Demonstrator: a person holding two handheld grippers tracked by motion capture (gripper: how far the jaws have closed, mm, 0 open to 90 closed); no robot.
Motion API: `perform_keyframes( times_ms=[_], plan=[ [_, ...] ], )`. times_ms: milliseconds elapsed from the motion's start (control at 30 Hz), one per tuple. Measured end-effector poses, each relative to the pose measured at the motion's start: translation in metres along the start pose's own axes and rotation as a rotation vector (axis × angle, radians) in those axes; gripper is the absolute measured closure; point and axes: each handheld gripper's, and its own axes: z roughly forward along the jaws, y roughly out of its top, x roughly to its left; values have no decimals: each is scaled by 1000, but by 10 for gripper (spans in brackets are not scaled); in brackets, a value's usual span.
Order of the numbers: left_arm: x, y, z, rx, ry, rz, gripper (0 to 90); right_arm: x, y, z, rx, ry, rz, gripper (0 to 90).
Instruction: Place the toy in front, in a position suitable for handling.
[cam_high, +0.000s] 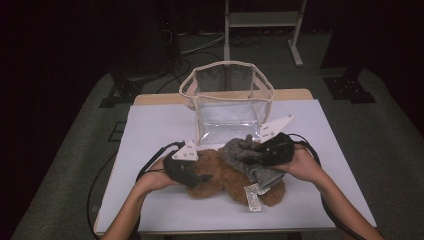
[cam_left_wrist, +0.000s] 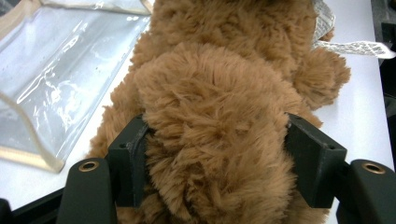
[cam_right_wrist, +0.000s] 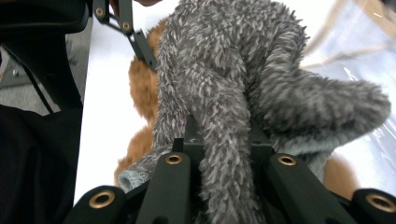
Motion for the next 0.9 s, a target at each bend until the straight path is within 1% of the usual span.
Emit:
perform_keyframes(
  times_ms=[33, 100, 167, 233, 267, 333, 367, 433, 467, 500, 533, 567, 667, 700, 767, 800, 867, 900],
  plan=[
    [-1, 1, 0, 13, 3, 17, 314, 1, 4, 4, 8, 6, -10, 758],
    [-2, 2, 0, 20, 8, 27, 315, 2, 10, 13, 36, 14, -24, 758],
    [-2, -1, -1, 12, 6, 20, 320, 3, 11, 18, 61, 12, -43, 758],
    [-1, -2, -2, 5, 4, 25, 326, 2, 6, 14, 62, 14, -30, 758],
    [-1, -2, -3, -2, 4, 22, 329, 1, 3, 11, 62, 12, -22, 759],
    [-2, -2, -2, -10, 5, 24, 329, 0, -6, 5, 65, 4, -7, 759],
    [-3, -2, -2, -8, 5, 25, 331, 0, -11, 1, 65, 4, 8, 759],
    [-4, 0, -1, -3, 4, 23, 334, 0, -16, -4, 69, -3, 11, 759],
    [-3, 1, -1, 7, 2, 31, 337, 0, -17, -6, 74, -8, 14, 759],
    [-4, 2, -1, 10, 2, 30, 338, 1, -17, -7, 76, -10, 14, 758],
    [-5, 3, 0, 11, 4, 30, 340, 1, -15, -8, 76, -10, 9, 758],
    [-5, 4, 0, 21, 5, 42, 342, 2, -12, -7, 77, -12, 5, 758],
    [-4, 5, 1, 21, 4, 43, 343, 4, -1, 0, 76, -9, -17, 758],
    [-4, 5, 1, 19, 4, 44, 343, 4, 3, 3, 66, -2, -25, 758],
    [-4, 4, 1, 19, 5, 46, 342, 6, 12, 11, 63, 9, -43, 758],
    [-4, 4, 0, 19, 7, 45, 338, 7, 16, 16, 67, 15, -52, 758],
    [-3, 3, -2, 12, 19, 42, 313, 8, 18, 25, 91, 17, -72, 758],
    [-3, 3, -3, 4, 20, 39, 299, 7, 17, 26, 93, 18, -69, 758]
  ],
)
